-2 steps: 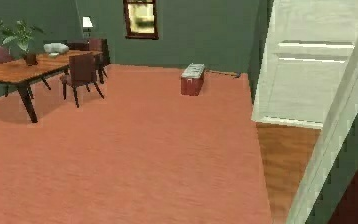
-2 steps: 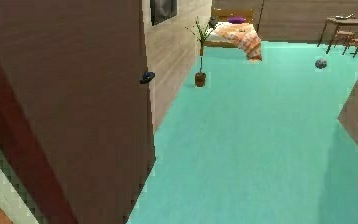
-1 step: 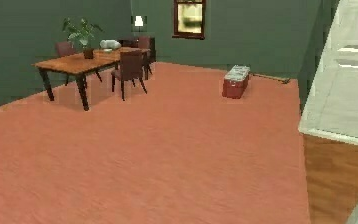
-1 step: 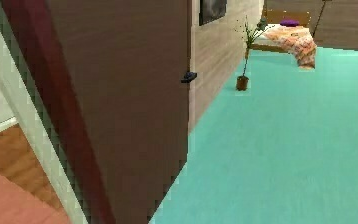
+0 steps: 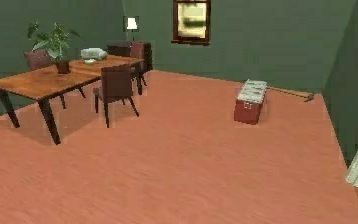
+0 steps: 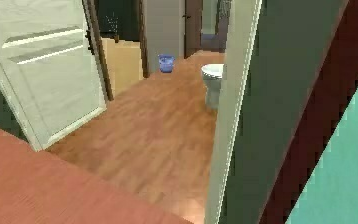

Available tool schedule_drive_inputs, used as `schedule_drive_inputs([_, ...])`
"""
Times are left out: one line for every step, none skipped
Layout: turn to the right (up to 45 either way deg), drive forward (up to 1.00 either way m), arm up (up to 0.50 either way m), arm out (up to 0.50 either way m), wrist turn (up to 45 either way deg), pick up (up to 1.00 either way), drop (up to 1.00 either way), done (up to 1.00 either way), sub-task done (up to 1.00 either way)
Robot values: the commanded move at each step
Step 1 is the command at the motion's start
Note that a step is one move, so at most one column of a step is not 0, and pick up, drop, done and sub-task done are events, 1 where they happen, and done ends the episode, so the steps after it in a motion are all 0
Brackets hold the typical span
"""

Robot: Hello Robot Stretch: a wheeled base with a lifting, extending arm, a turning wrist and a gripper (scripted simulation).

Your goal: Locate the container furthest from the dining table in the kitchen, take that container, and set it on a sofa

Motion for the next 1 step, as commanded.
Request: schedule_drive_inputs([45.0,0.00,0.00,0.00,0.0,0.00,0.00,0.00,0.00])
